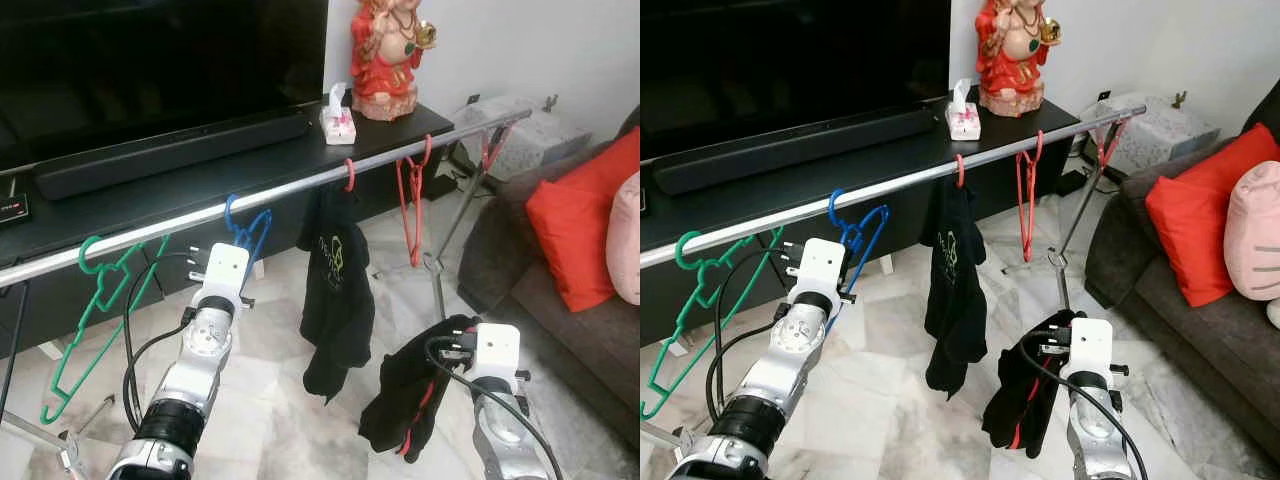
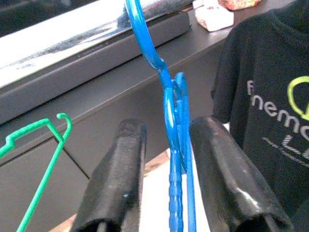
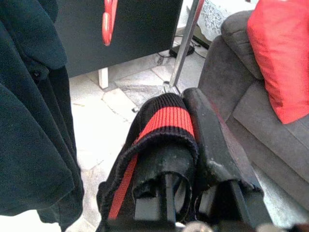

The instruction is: Hang hanger

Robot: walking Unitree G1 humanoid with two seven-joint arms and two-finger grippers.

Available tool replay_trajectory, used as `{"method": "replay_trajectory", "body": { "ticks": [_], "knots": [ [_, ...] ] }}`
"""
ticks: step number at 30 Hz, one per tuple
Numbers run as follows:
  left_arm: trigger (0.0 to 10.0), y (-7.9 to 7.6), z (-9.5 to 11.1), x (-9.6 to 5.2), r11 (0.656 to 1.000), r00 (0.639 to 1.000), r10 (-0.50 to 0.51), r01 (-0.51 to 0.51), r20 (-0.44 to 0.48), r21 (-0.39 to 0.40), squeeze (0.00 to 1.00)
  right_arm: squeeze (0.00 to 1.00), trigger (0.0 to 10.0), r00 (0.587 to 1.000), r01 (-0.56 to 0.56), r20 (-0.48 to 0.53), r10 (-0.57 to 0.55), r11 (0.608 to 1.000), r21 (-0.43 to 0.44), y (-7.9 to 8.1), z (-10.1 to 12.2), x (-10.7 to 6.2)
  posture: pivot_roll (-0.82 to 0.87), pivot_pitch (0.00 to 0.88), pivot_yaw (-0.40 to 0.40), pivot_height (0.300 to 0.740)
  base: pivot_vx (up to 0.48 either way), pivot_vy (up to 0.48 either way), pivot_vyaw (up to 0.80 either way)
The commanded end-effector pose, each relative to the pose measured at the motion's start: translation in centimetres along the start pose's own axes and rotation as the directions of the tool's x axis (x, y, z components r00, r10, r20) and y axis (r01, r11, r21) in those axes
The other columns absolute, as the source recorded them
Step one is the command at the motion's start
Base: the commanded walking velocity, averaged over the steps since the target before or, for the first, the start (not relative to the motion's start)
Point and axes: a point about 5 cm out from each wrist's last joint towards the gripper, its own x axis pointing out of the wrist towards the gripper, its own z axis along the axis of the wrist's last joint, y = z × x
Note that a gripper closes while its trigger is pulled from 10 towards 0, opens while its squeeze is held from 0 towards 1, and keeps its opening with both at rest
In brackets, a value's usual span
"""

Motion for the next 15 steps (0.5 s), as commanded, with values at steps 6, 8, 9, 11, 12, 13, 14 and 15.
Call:
{"method": "replay_trajectory", "body": {
  "ticks": [6,8,9,11,12,13,14,15],
  "knots": [
    [10.0,0.0,0.8,-0.6,0.999,0.999,-0.039,0.038,0.03,0.012,1.0,0.0,10.0,1.0,0.005,0.011,-0.005,1.0,0.006,-0.2,0.3,0.1,-0.09,0.0,-0.073,0.74,0.0,0.0,0.0],
    [10.0,0.0,0.7,-0.8,0.999,0.999,-0.04,0.04,0.026,0.01,1.0,0.0,10.0,1.0,0.005,0.008,-0.005,1.0,0.006,-0.2,0.2,0.0,-0.09,0.0,-0.073,0.74,0.0,0.0,0.0],
    [10.0,-0.1,0.6,-0.9,0.999,0.999,-0.043,0.043,0.021,0.009,1.0,0.0,10.0,1.0,0.005,0.006,-0.005,1.0,0.006,-0.2,0.1,0.0,-0.09,0.0,-0.072,0.74,0.0,0.0,0.0],
    [10.0,-0.2,0.5,-1.2,0.999,0.999,-0.046,0.046,0.013,0.008,1.0,0.0,10.0,1.0,0.008,0.002,-0.008,1.0,0.007,-0.3,-0.1,-0.1,-0.09,0.0,-0.072,0.74,0.0,0.0,0.0],
    [10.0,-0.2,0.5,-1.2,0.999,0.999,-0.046,0.046,0.013,0.008,1.0,0.0,10.0,1.0,0.008,0.002,-0.008,1.0,0.007,-0.3,-0.1,-0.1,-0.09,0.0,-0.072,0.74,0.0,0.0,0.0],
    [10.0,-0.2,0.4,-1.4,0.999,0.999,-0.046,0.046,0.003,0.005,1.0,0.0,10.0,1.0,0.012,-0.006,-0.012,1.0,0.008,-0.4,-0.4,-0.3,-0.1,0.0,-0.072,0.74,0.0,0.0,0.0],
    [10.0,-0.3,0.4,-1.5,0.999,0.999,-0.045,0.045,-0.001,0.003,1.0,0.0,10.0,1.0,0.014,-0.01,-0.014,1.0,0.008,-0.4,-0.5,-0.4,-0.1,0.0,-0.072,0.74,0.0,0.0,0.0],
    [10.0,-0.4,0.3,-1.7,0.999,0.999,-0.045,0.045,-0.003,0.0,1.0,0.0,10.0,1.0,0.016,-0.023,-0.016,1.0,0.004,-0.5,-0.9,-0.6,-0.1,0.0,-0.075,0.74,0.0,0.0,0.0]
  ]
}}
